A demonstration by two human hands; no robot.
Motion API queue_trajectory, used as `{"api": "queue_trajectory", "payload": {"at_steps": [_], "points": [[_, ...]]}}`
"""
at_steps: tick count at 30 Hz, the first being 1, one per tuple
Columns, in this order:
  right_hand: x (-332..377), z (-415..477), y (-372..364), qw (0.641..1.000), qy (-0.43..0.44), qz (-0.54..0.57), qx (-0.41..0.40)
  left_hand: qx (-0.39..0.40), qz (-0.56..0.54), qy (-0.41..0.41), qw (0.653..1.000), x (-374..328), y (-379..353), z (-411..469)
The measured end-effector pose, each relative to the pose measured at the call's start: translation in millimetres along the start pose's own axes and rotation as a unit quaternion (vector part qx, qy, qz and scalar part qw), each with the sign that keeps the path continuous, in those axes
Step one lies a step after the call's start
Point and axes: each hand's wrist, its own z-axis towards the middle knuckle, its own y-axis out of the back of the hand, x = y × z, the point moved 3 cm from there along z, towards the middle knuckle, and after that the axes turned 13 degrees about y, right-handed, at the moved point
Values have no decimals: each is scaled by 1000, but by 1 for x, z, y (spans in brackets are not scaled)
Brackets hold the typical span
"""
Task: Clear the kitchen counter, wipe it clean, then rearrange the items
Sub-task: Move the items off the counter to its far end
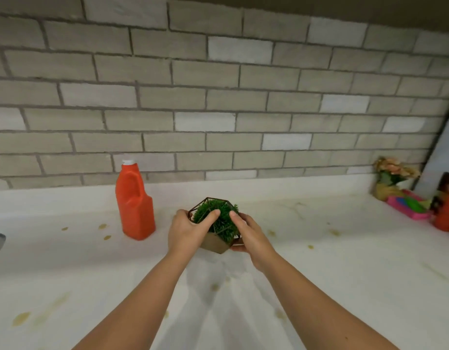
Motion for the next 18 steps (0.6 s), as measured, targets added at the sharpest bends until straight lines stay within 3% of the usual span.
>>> {"api": "queue_trajectory", "payload": {"at_steps": [18], "points": [[29, -71, 323, 980, 5, -110, -168, 192, 55, -96, 975, -109, -266, -150]]}}
